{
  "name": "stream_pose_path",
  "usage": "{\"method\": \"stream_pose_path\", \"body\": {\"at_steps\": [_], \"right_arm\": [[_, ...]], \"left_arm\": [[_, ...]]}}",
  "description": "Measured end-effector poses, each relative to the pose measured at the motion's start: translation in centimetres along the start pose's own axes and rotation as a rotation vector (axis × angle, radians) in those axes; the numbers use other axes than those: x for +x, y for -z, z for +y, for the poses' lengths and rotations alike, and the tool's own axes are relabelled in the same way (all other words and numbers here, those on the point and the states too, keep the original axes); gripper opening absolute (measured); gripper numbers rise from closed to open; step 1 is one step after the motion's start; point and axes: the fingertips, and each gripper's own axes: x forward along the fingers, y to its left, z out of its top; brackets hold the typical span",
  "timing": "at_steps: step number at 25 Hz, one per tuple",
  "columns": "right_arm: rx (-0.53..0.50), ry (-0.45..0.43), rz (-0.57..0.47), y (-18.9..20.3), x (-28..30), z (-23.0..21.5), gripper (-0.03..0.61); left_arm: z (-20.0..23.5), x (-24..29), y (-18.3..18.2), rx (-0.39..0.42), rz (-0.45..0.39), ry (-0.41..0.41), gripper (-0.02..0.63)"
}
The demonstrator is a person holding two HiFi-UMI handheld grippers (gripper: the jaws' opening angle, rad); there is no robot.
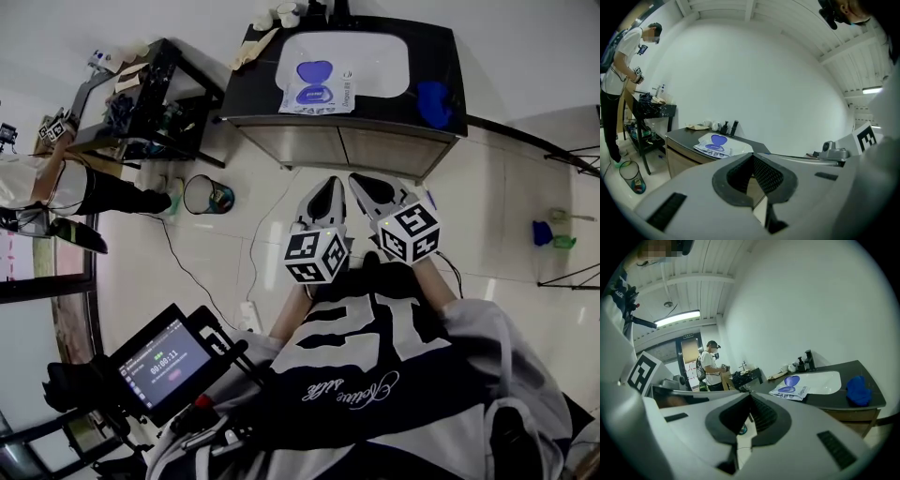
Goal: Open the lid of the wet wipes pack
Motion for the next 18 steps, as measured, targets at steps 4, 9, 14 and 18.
{"method": "stream_pose_path", "body": {"at_steps": [4,9,14,18], "right_arm": [[0.030,-0.004,-0.013,-0.3,0.2,0.4,0.000],[0.029,-0.016,-0.009,-0.3,1.5,1.6,0.000],[0.017,-0.018,-0.004,-0.3,2.5,2.6,0.000],[0.008,-0.011,0.004,-0.3,3.0,3.3,0.000]], "left_arm": [[0.3,-0.4,-0.2,-0.002,0.002,-0.004,-0.002],[1.7,-1.2,-0.6,-0.006,0.002,-0.012,-0.002],[2.7,-2.0,-0.9,-0.005,-0.006,-0.008,-0.002],[3.4,-2.4,-1.3,-0.011,-0.012,-0.001,-0.002]]}}
